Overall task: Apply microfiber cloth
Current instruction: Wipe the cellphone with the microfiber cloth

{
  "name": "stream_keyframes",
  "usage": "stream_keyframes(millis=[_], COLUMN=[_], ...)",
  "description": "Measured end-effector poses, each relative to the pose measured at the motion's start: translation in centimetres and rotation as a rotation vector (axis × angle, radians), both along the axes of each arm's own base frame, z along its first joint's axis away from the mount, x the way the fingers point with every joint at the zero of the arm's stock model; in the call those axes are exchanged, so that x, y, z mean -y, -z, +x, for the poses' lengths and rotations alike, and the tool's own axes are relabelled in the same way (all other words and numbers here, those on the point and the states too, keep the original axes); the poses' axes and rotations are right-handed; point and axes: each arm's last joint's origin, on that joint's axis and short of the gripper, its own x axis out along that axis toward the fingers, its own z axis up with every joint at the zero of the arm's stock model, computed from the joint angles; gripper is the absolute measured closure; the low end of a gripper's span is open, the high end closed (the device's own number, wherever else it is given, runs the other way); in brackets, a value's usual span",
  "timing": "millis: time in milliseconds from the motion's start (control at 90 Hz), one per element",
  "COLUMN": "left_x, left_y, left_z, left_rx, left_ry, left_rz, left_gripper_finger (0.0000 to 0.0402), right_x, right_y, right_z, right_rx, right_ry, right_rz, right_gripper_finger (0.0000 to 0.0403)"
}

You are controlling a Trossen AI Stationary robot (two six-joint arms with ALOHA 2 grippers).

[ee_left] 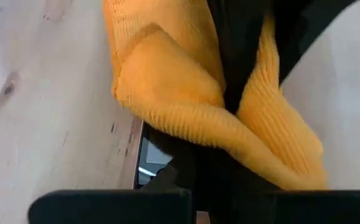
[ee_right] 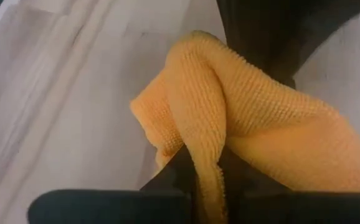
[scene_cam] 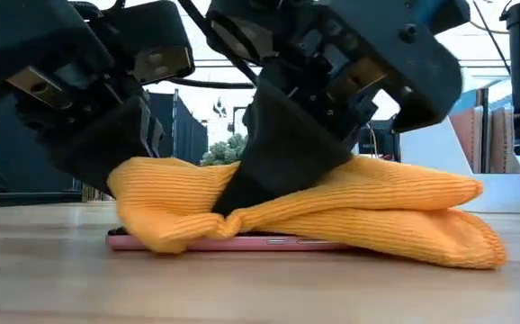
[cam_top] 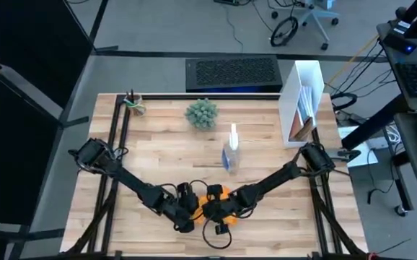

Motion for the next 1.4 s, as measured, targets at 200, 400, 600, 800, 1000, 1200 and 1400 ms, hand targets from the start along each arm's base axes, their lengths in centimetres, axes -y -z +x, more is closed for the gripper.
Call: stream_keyframes(millis=[200,400,600,800,1000,1200,1400], left_x=[0.1,0.2,0.3,0.3,0.3,0.3,0.4], left_y=[0.0,0.0,0.0,0.0,0.0,0.0,0.0], left_z=[0.0,0.0,-0.1,-0.1,-0.1,-0.1,-0.1], left_rx=[-0.001,0.003,0.003,0.002,0.002,0.002,0.007], left_ry=[0.010,0.020,0.026,0.027,0.028,0.030,0.035], left_rz=[0.007,0.005,0.002,0.000,0.001,0.002,0.003], left_gripper_finger=[0.0401,0.0401,0.0401,0.0401,0.0401,0.0401,0.0401], right_x=[-0.7,-1.5,-1.8,-1.4,-0.7,-0.2,-0.1], right_y=[0.1,0.1,-0.1,-1.8,-3.1,-5.9,-8.0], right_z=[-0.7,-1.6,-2.2,-4.1,-5.7,-6.0,-3.6], right_rx=[-0.043,-0.086,-0.121,-0.263,-0.364,-0.277,0.025], right_ry=[0.002,0.028,0.059,0.097,0.134,0.163,0.135], right_rz=[0.000,-0.005,0.014,0.008,-0.019,-0.002,0.033], right_gripper_finger=[0.0391,0.0393,0.0393,0.0394,0.0394,0.0394,0.0394])
